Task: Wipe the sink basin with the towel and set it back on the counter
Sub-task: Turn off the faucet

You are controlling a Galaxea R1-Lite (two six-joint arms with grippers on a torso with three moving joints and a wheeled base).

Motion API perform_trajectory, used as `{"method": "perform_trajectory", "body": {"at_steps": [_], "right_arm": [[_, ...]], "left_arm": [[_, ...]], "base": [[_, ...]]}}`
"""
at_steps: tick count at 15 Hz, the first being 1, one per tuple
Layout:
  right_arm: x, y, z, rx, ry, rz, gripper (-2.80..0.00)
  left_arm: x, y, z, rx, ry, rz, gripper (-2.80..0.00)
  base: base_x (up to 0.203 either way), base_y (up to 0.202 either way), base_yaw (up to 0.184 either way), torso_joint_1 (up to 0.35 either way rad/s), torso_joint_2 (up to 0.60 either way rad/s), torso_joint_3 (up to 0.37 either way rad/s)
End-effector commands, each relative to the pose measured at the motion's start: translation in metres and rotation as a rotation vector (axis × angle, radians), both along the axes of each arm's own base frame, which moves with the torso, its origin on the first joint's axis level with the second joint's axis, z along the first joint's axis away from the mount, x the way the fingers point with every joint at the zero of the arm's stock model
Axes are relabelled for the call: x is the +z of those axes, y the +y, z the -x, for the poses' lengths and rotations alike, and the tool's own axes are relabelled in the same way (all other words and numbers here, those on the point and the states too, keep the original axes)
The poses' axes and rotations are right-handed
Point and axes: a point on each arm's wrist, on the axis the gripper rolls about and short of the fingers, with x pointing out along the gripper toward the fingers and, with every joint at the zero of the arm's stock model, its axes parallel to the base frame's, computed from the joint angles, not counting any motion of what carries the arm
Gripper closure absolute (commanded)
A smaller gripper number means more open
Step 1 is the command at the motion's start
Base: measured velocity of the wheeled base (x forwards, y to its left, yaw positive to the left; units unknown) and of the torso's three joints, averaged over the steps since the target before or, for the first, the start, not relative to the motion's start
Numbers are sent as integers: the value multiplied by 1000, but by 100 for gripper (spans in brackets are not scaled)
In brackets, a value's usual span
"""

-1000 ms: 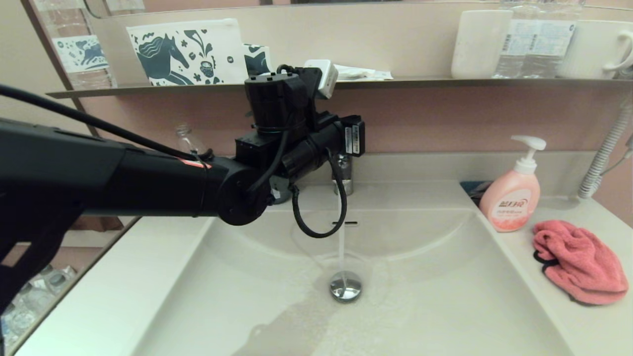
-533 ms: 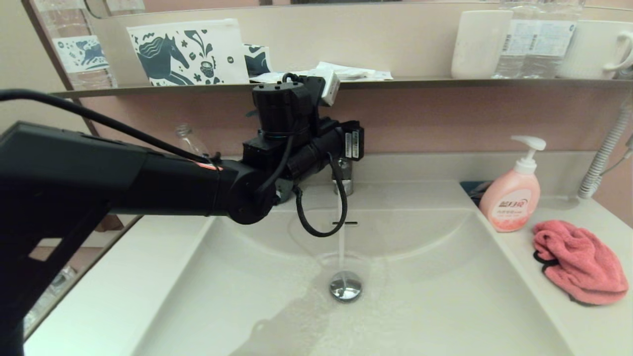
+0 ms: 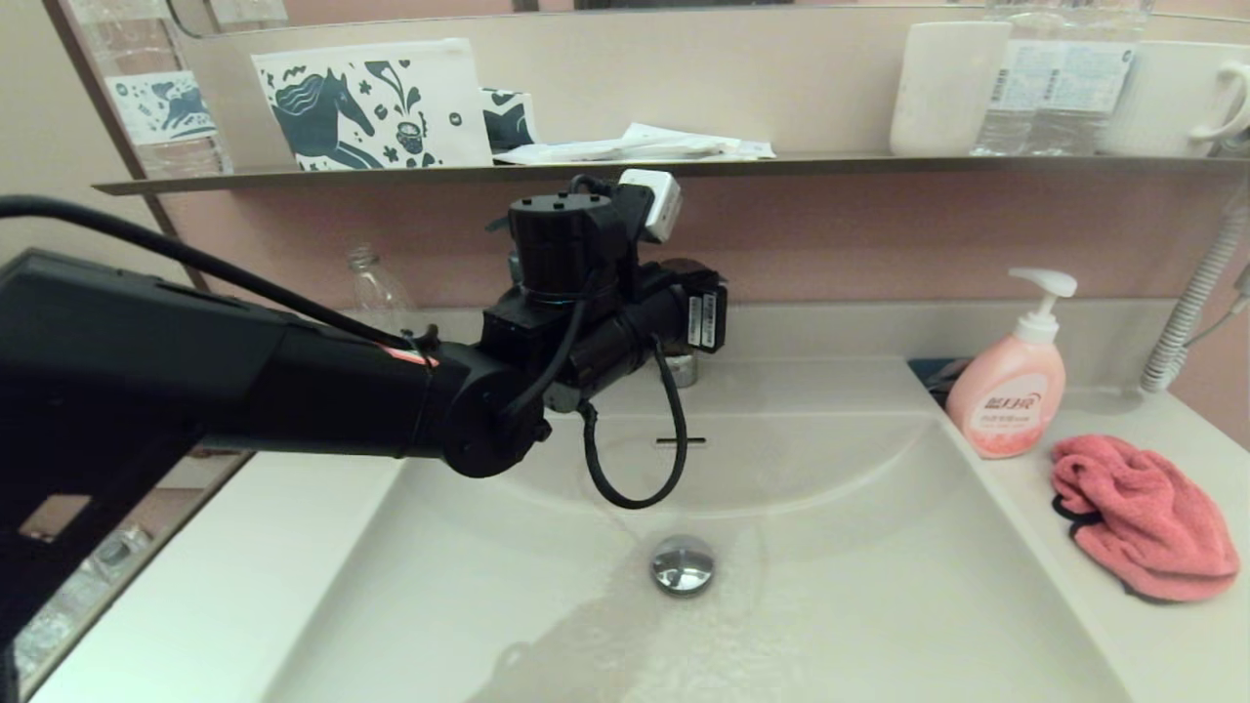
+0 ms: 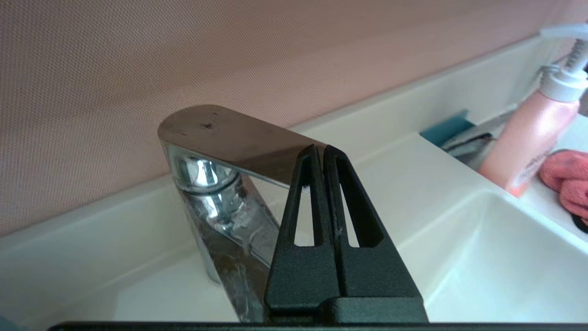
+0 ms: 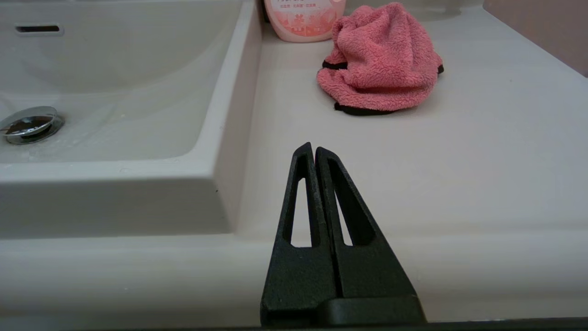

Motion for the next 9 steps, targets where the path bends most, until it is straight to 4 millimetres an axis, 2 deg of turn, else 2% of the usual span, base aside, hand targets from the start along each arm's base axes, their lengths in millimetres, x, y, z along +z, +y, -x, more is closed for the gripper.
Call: {"method": "perform_trajectory", "body": {"at_steps": [1,4,9], "right_arm": [[0,0,0,0,0,0,0],[0,0,0,1,0,0,0],[0,0,0,0,0,0,0]], "left_arm": [[16,6,9,-1,-26,22,0],[29,21,24,3,-38,32,0],[33,54,64,8,-16,18,0]], "base": [[0,0,0,0,0,0],[0,0,0,0,0,0],[0,0,0,0,0,0]]}}
